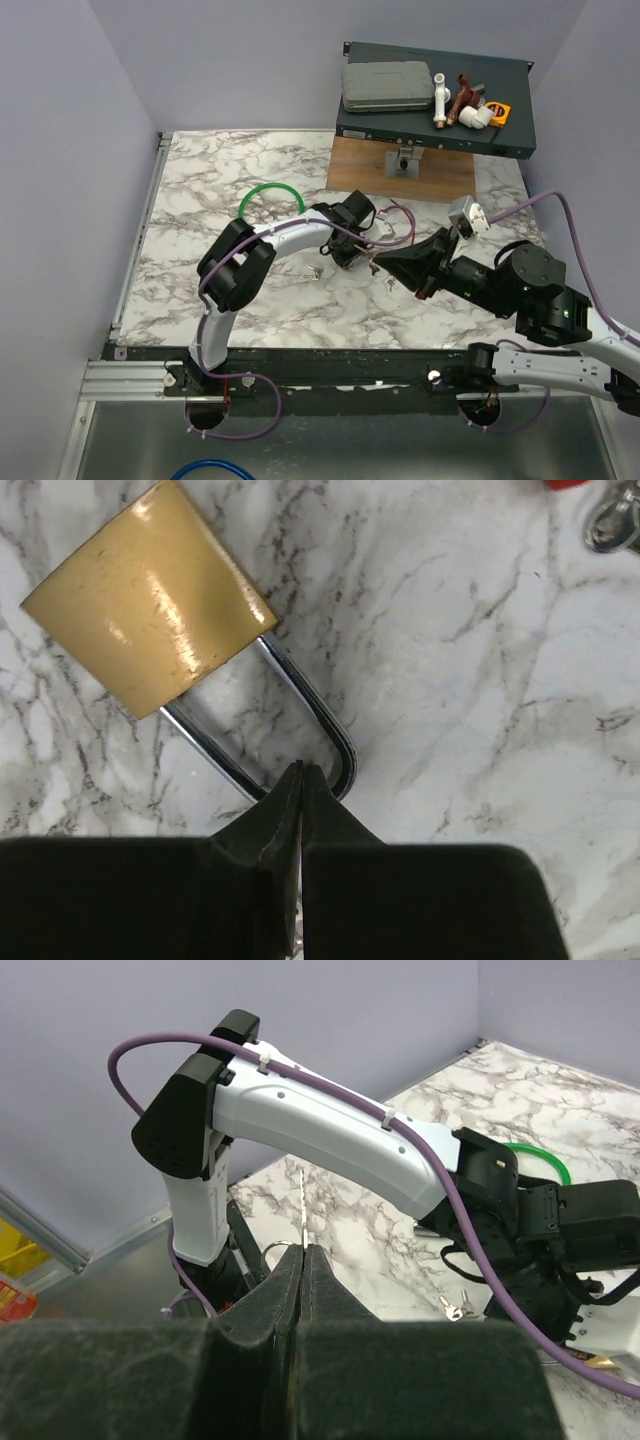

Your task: Unlock with the key

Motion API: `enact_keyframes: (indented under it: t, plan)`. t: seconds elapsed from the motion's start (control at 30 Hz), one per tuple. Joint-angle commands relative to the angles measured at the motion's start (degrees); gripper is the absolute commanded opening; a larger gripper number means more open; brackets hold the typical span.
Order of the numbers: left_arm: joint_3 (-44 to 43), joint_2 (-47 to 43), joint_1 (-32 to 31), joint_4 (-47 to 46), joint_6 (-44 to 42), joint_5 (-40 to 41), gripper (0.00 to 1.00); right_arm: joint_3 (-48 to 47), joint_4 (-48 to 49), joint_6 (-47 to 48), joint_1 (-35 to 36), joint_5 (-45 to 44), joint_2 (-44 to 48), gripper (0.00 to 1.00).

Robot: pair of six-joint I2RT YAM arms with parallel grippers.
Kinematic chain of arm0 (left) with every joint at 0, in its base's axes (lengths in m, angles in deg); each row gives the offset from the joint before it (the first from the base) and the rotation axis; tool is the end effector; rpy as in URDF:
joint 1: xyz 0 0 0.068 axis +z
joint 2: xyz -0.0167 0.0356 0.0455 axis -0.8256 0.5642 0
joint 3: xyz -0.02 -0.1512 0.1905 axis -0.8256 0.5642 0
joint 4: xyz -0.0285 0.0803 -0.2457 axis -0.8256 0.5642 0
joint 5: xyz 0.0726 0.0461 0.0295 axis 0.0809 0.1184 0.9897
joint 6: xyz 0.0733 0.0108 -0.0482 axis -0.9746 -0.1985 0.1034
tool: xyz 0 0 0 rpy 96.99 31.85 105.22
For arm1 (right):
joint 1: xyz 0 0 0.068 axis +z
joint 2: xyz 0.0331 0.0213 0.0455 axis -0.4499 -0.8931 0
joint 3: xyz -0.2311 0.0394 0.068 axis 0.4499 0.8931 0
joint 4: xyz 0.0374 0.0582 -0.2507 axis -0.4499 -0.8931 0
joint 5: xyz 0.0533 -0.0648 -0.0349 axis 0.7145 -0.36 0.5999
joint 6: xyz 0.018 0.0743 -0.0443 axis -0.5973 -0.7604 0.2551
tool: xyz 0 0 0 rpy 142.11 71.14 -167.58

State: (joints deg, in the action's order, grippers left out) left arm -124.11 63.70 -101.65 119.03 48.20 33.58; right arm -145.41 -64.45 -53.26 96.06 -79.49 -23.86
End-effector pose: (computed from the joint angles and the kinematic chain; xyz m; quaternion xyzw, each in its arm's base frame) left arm 0.2875 -0.3179 0.1032 0.5142 0.8295 -0.1370 0.1696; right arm 0.0822 0.1868 0.4142 -0.2733 0.6254 0.4461 0.5789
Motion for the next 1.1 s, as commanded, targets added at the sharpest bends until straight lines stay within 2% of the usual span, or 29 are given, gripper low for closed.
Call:
enact_keyframes:
  t: [0.0,0.13,0.2,0.37,0.53,0.67,0.73,0.8,0.9,1.07]
  plan:
    - [6.29,-2.7,-1.91,4.04,3.17,-9.55,0.0,-2.46,-2.06,0.54,0.35,1.0,0.0,0.01]
    - [12.2,-4.98,-3.65,1.52,6.99,-18.71,0.0,-2.66,-2.61,0.26,0.37,0.43,-0.04,0.01]
    - [13.82,-6.11,-4.63,0.46,7.81,-22.78,0.08,-2.66,-2.72,0.12,0.35,0.08,-0.22,0.01]
    - [9.2,-6.84,-4.0,3.04,7.86,-27.5,0.33,-2.74,-2.93,0.26,0.35,-1.01,-1.18,0.01]
    - [4.56,-8.99,-1.77,3.75,4.36,-28.99,0.37,-3.45,-3.02,0.51,0.32,-1.46,-1.56,0.01]
    - [1.29,-10.62,-0.2,7.2,-1.99,-28.37,0.49,-3.36,-3.05,0.29,0.34,-1.96,-0.94,0.01]
    - [3.04,-12.72,0.21,7.3,-8.19,-28.5,0.62,-3.36,-3.06,0.31,0.36,-2.25,-0.72,0.01]
    - [8.12,-16.1,0.4,4.67,-14.77,-29.12,0.98,-3.32,-3.11,0.27,0.37,-2.61,-0.42,0.01]
    - [14.29,-19.36,0.4,2.01,-22.65,-29.28,0.98,-3.53,-3.06,0.44,0.31,-3.05,-0.07,0.01]
    - [14.18,-17.28,0.19,3.57,-28.91,-28.41,0.98,-4.56,-3.03,0.94,0.33,-3.05,-0.04,0.01]
